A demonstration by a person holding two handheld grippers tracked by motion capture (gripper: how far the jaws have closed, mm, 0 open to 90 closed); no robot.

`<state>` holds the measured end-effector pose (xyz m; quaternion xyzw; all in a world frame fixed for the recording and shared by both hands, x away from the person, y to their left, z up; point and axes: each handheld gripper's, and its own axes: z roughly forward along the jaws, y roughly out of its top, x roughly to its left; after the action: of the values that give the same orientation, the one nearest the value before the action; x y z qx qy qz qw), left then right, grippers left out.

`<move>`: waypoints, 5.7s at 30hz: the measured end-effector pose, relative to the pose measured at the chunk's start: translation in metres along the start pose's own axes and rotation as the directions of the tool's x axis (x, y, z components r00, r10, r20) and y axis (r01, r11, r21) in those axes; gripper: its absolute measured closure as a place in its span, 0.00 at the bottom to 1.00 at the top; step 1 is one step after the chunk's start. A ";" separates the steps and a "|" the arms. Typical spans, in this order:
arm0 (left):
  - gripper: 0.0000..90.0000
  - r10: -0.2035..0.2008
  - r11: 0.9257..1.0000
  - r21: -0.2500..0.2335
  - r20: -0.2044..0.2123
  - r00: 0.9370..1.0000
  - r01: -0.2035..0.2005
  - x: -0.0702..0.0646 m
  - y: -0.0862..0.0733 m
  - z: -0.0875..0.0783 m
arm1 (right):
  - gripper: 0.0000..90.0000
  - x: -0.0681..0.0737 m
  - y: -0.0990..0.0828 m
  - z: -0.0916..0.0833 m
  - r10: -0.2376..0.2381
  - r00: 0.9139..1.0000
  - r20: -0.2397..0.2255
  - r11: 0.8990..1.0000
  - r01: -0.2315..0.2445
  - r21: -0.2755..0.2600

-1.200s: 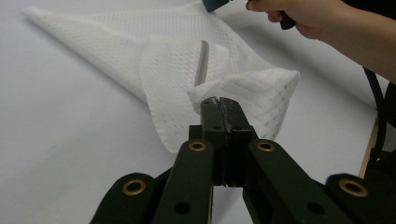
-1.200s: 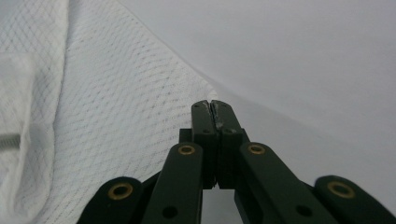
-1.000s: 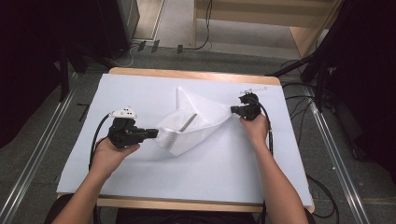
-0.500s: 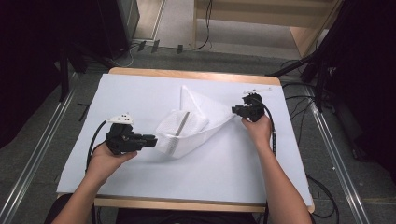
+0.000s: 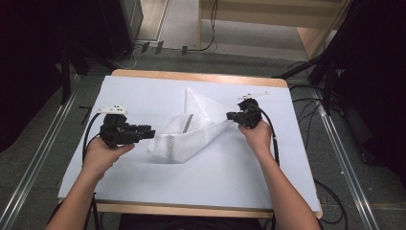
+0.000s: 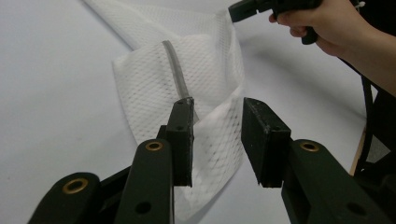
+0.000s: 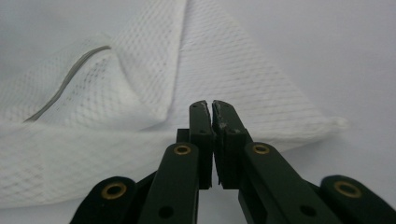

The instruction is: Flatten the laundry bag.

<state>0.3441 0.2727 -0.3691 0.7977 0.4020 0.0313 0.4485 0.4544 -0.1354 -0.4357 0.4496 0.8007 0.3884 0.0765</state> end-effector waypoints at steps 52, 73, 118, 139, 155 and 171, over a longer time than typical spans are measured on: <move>0.67 0.037 0.987 0.162 -0.070 0.997 -0.026 0.071 0.038 0.125 | 1.00 0.045 -0.040 0.020 -0.086 0.992 -0.091 0.987 0.097 0.124; 0.75 0.147 0.976 0.179 -0.134 0.980 -0.122 0.059 0.028 0.155 | 0.98 0.047 -0.043 0.020 -0.082 0.993 -0.088 0.991 0.090 0.100; 1.00 0.070 0.995 0.071 -0.065 0.995 -0.065 0.033 0.033 0.092 | 0.94 -0.025 -0.008 -0.013 0.094 0.995 0.030 0.993 -0.091 -0.073; 1.00 -0.039 0.999 -0.007 -0.162 0.986 0.038 0.056 0.006 0.023 | 0.97 -0.022 -0.015 0.022 0.068 0.997 0.035 0.995 -0.071 0.076; 1.00 -0.141 0.990 -0.007 -0.241 0.960 0.144 0.081 -0.029 -0.006 | 0.92 -0.035 -0.021 0.011 0.089 0.994 0.064 0.994 -0.092 0.053; 1.00 -0.164 0.986 0.001 -0.235 0.958 0.169 0.088 -0.037 -0.006 | 0.76 -0.053 -0.031 -0.003 0.125 0.984 0.130 0.991 -0.130 0.030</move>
<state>0.3785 0.3461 -0.4201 0.7564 0.5180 0.0832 0.3907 0.4634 -0.1880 -0.4673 0.5251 0.7710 0.3478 0.0939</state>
